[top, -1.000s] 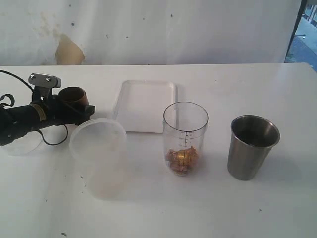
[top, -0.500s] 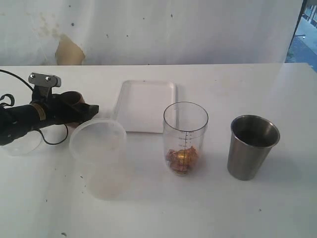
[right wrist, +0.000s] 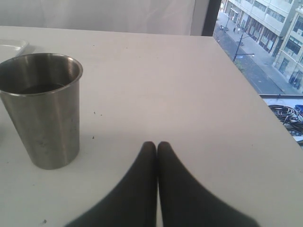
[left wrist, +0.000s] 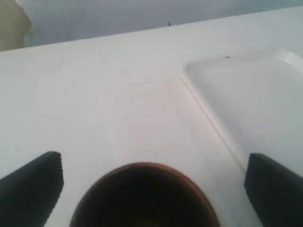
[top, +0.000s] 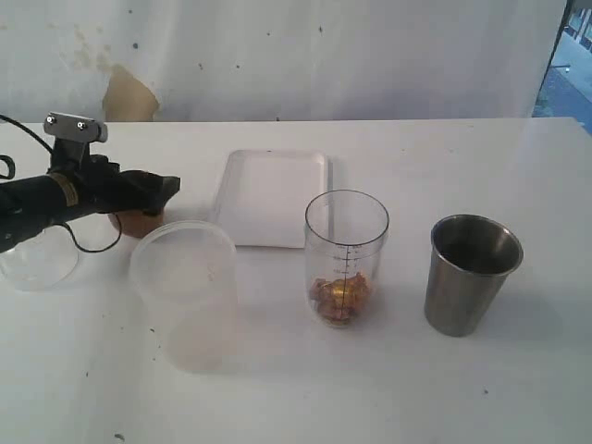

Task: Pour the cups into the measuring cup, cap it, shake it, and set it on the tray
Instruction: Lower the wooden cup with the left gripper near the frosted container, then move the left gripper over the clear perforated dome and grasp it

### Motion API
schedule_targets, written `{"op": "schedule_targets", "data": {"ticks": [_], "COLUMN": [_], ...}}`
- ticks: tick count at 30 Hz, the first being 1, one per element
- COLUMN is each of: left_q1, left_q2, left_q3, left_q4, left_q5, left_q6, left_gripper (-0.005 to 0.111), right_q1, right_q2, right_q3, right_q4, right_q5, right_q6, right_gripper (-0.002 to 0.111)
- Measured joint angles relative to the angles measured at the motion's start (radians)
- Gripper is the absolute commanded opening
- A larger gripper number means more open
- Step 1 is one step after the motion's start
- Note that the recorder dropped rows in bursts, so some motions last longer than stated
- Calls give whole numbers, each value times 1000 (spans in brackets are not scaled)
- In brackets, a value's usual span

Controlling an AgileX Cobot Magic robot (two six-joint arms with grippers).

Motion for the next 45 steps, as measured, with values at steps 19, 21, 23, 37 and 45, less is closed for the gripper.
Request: {"op": "schedule_targets", "data": {"ticks": [19, 21, 23, 37, 45], "left_q1": [0, 0, 0, 2, 0], "left_q2": [-346, -367, -378, -411, -416], "left_q3": [0, 0, 0, -106, -186], "left_q4": [102, 98, 96, -182, -568], "left_q5": [474, 550, 613, 1188, 1399], "left_q6": [-170, -164, -157, 61, 474], "left_gripper": [8, 0, 0, 3, 77], "right_q1": [0, 0, 0, 0, 0], "right_q2": [0, 0, 0, 0, 0], "right_q3": [0, 0, 0, 0, 0], "right_q4": [0, 0, 0, 0, 0], "right_q5": [0, 0, 0, 0, 0], "right_q6": [0, 0, 0, 0, 0], "right_gripper": [0, 0, 0, 0, 0]}}
